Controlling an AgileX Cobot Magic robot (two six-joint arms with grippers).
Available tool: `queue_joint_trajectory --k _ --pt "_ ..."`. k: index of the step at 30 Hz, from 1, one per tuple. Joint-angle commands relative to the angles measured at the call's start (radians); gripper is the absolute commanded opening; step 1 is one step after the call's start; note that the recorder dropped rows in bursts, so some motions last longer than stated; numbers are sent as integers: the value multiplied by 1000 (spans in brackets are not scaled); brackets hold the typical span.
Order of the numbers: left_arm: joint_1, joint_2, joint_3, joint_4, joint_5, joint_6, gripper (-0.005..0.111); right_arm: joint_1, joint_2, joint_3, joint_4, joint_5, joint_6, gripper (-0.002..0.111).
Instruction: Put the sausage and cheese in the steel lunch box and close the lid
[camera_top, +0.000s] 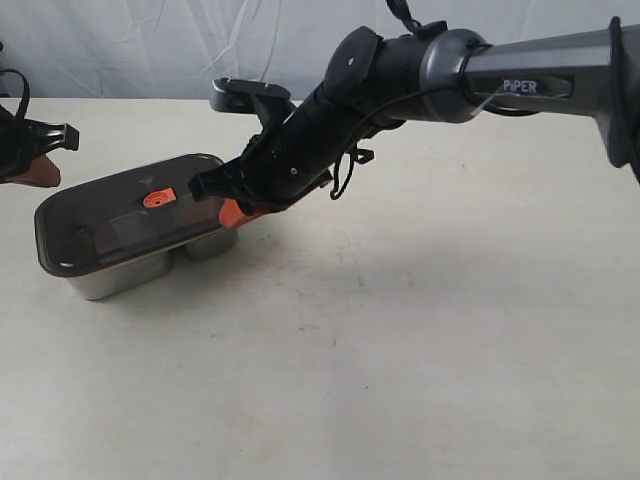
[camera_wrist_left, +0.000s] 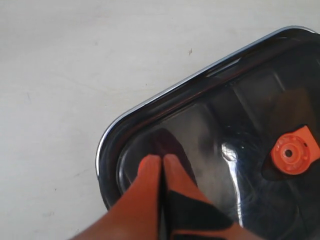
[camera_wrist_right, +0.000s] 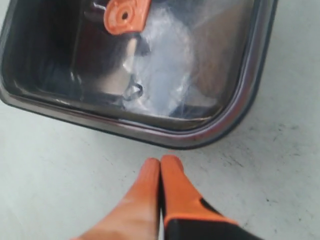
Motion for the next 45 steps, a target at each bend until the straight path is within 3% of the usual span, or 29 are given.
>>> queue_joint_trajectory --k 1,39,45 --pt "2 2 -6 -3 -11 -3 0 -3 -35 -4 -3 -55 9 -1" --pt "2 2 -6 -32 -3 -3 0 -3 44 -7 0 -145 29 -1" --pt "2 -2 -6 -58 105 -3 0 -3 44 -7 2 -159 33 -1"
